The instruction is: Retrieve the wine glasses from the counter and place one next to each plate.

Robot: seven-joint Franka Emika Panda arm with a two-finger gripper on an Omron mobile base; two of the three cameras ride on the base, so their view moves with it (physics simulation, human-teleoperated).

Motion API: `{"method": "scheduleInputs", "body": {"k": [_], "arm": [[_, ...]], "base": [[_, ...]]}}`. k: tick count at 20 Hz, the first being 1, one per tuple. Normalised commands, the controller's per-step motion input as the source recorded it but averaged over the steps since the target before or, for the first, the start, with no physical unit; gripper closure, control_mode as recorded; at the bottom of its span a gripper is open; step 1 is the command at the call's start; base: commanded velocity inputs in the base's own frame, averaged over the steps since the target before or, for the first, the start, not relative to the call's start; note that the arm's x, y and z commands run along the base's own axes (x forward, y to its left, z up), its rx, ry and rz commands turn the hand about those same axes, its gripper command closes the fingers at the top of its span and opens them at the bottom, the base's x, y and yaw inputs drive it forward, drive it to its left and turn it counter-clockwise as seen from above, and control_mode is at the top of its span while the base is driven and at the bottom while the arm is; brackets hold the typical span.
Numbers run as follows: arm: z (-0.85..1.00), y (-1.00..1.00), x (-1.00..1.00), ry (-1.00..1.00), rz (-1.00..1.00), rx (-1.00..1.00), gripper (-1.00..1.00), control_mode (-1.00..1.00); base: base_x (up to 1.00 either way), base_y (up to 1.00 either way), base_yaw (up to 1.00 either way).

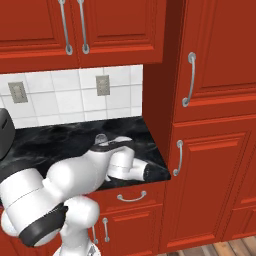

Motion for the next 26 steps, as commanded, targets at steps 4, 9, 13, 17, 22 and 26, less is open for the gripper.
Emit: {"method": "scheduleInputs", "body": {"k": [4,9,13,17,22,26], "arm": [[-0.17,0.01,0.24,0.02,0.00,0.00,-1.00,-1.00],[-0.06,0.08,0.24,0.00,0.00,0.00,-1.00,-1.00],[-0.05,0.18,0.15,0.01,0.00,0.00,-1.00,-1.00],[-0.14,0.14,0.07,0.05,0.00,0.00,-1.00,-1.00],[-0.25,0.13,0.05,0.07,0.00,0.00,-1.00,-1.00],[-0.16,0.00,0.01,0.06,0.00,0.00,-1.00,-1.00]], "base": [[0.00,0.00,0.00],[0.00,0.00,0.00],[0.00,0.00,0.00],[0.00,0.00,0.00],[0.00,0.00,0.00],[0.00,0.00,0.00]]}}
